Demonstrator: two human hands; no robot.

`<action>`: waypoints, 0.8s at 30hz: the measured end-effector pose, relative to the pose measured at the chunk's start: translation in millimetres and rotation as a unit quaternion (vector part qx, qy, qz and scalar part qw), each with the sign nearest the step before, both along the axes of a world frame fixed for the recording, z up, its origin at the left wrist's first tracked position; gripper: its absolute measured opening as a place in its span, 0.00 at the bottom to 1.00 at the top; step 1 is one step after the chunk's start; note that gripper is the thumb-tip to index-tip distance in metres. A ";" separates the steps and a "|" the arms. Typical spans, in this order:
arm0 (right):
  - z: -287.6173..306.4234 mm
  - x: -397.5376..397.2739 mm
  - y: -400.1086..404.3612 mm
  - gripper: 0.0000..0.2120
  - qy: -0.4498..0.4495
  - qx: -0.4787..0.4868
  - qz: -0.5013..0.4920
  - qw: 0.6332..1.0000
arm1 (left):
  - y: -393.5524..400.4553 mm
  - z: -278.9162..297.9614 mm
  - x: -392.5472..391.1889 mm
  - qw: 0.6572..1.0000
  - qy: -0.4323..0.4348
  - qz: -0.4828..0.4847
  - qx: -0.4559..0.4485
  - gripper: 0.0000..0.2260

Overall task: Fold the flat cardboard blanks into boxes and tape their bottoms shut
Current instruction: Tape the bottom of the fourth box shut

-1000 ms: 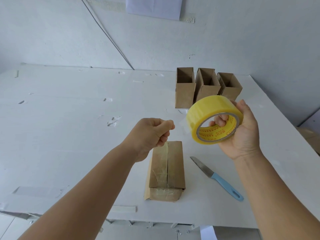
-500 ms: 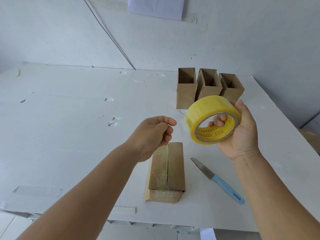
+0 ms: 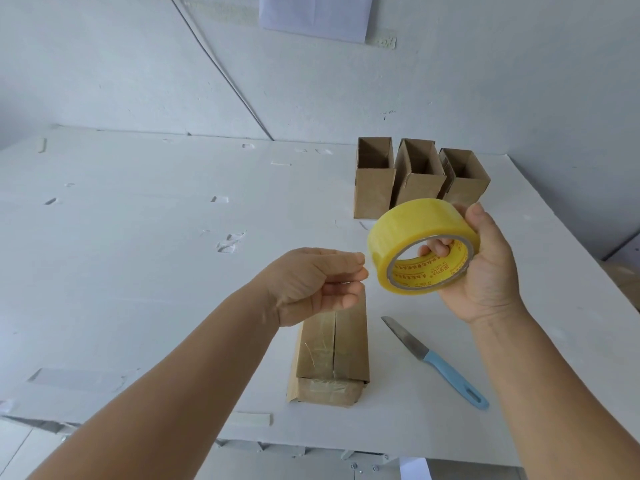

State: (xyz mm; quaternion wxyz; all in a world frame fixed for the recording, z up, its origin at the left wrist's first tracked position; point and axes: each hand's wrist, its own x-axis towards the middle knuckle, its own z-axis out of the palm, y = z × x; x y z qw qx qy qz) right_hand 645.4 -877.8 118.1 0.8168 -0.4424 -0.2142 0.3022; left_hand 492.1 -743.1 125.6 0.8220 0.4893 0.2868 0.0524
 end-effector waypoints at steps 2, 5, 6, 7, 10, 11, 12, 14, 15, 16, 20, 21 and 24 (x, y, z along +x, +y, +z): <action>-0.8 1.5 -1.8 0.10 -0.023 -0.025 -0.003 0.999 | 0.3 -0.4 -1.3 1.000 -0.001 0.007 0.024 0.04; -0.3 1.2 -1.3 0.08 -0.077 -0.074 -0.016 0.994 | -1.5 -0.8 -0.3 0.993 0.028 0.023 0.109 0.05; 1.1 0.2 -0.5 0.07 -0.109 -0.094 -0.026 0.989 | -0.4 -0.8 0.4 0.988 0.044 0.034 0.147 0.06; 3.0 -0.8 0.2 0.06 -0.146 -0.111 -0.037 0.982 | 2.3 -0.6 0.2 0.981 0.058 0.045 0.178 0.06; 4.3 0.0 -1.4 0.06 -0.264 -0.182 -0.074 0.944 | 18.9 -1.4 -6.8 0.967 0.089 0.075 0.225 0.05; 2.3 1.3 -2.4 0.06 -0.289 -0.209 -0.079 0.931 | 24.4 -2.0 -10.6 0.963 0.101 0.075 0.240 0.05; -0.6 2.0 -3.1 0.05 -0.301 -0.229 -0.078 0.923 | 28.5 -3.4 -13.5 0.956 0.114 0.069 0.259 0.05; -6.9 1.7 -2.3 0.05 -0.320 -0.251 -0.065 0.911 | 31.5 -8.5 -16.4 0.944 0.138 0.063 0.293 0.05; -9.7 0.9 -1.1 0.05 -0.329 -0.261 -0.059 0.906 | 31.7 -11.3 -16.7 0.940 0.146 0.064 0.301 0.05; -11.1 -0.2 0.3 0.05 -0.335 -0.269 -0.054 0.902 | 31.7 -13.9 -16.8 0.937 0.152 0.065 0.307 0.05; -11.5 2.6 0.0 0.01 -0.370 -0.322 -0.051 0.870 | 38.5 -19.3 -20.0 0.931 0.163 0.089 0.314 0.05; -11.3 4.1 -1.0 0.03 -0.391 -0.354 -0.050 0.848 | 41.0 -19.0 -21.2 0.929 0.163 0.099 0.316 0.05; -12.2 4.7 -2.0 0.03 -0.417 -0.411 -0.045 0.809 | 44.1 -17.3 -22.2 0.922 0.167 0.098 0.334 0.06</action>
